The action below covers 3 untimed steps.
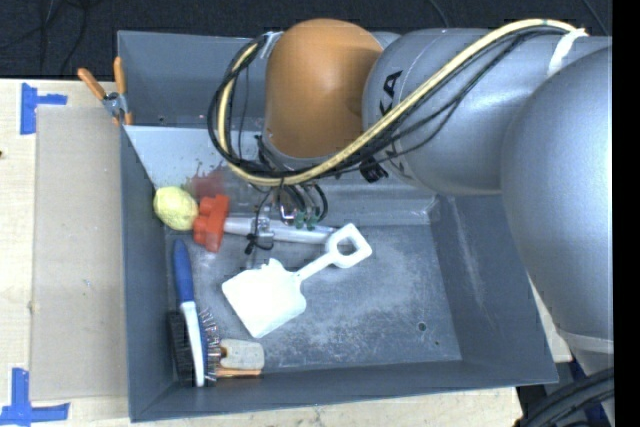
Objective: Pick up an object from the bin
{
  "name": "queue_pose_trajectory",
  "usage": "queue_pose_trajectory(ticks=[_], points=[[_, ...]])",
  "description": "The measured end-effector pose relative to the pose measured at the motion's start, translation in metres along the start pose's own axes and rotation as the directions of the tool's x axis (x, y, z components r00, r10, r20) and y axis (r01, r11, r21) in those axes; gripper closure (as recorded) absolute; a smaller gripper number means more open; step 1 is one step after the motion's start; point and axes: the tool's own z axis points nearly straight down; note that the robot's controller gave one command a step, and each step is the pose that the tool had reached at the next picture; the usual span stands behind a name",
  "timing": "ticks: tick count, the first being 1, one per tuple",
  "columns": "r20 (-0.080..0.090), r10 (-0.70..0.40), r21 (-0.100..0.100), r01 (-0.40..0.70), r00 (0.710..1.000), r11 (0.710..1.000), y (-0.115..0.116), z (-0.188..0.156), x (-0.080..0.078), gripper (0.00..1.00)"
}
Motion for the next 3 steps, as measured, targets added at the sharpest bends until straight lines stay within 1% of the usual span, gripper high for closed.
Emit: queue_pose_trajectory(ticks=[1, 2, 3], points=[[0.007, 0.004, -0.001, -0.004, 1.0, 1.0, -0.001, -0.005, -0.002, 0.0], [0.005, -0.141, 0.0, 0.141, 0.99, 0.99, -0.048, 0.048, 0.006, 0.0], [0.002, -0.21, 0.0, 0.21, 0.978, 0.978, -0.072, 0.046, 0.019, 0.0]])
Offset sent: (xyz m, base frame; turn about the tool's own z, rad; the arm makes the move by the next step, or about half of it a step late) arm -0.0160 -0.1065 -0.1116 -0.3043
